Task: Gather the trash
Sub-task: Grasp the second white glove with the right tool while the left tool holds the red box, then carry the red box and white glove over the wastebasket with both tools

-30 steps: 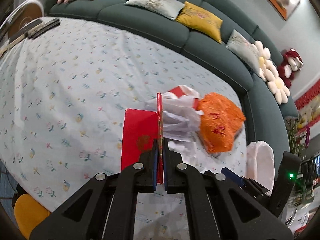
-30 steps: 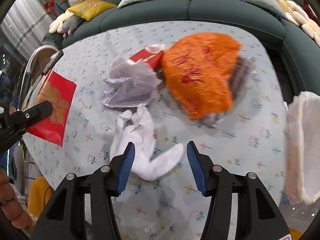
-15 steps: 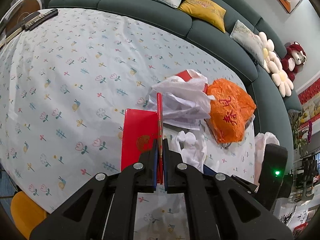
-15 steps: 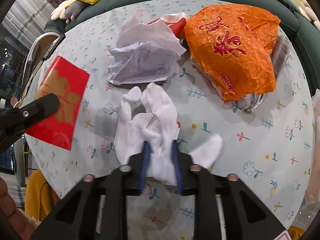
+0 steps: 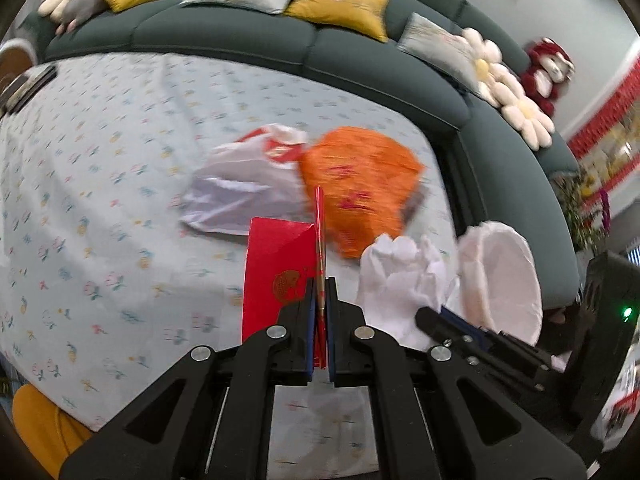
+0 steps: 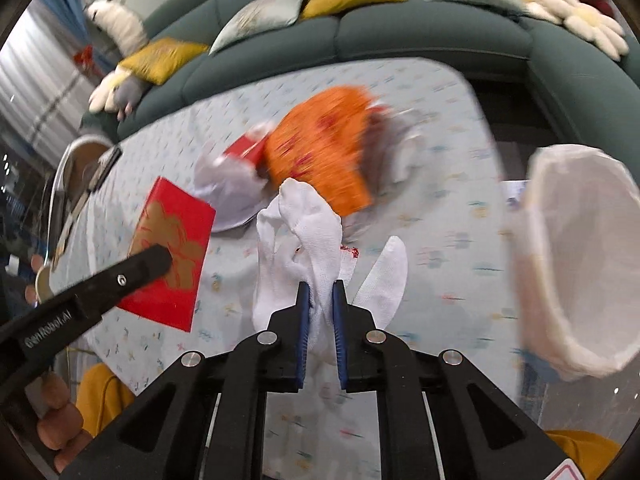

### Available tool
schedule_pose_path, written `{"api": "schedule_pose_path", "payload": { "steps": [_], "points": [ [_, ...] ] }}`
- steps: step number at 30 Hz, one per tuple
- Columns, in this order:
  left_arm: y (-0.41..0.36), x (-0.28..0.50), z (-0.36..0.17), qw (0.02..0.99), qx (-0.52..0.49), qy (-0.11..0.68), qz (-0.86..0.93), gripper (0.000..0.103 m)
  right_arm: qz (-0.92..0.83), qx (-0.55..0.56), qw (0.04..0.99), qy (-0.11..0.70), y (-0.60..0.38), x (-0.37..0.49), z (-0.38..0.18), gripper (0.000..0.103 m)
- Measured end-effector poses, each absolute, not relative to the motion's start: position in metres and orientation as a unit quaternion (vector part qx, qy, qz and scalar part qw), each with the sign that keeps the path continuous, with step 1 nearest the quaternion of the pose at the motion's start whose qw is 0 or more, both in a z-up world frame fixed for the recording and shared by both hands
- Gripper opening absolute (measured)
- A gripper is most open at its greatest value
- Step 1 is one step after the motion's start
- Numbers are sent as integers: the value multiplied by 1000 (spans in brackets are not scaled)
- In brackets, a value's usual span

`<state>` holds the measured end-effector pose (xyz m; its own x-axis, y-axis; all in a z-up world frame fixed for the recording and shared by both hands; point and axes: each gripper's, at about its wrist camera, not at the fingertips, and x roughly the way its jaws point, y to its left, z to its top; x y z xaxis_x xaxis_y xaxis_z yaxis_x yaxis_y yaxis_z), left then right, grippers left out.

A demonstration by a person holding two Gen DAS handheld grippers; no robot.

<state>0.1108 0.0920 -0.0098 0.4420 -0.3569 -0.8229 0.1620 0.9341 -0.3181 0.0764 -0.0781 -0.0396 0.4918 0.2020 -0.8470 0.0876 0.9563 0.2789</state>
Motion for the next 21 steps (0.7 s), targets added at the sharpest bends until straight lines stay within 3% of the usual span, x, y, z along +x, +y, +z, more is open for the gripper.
{"api": "schedule_pose_path", "payload": {
  "steps": [8, 21],
  "points": [
    [15, 97, 10, 840, -65, 493, -217, 4, -26, 162, 871, 464, -157, 43, -11, 11],
    [-115, 85, 10, 812, -24, 495, -307, 4, -118, 204, 868, 437, -270, -7, -14, 11]
  ]
}}
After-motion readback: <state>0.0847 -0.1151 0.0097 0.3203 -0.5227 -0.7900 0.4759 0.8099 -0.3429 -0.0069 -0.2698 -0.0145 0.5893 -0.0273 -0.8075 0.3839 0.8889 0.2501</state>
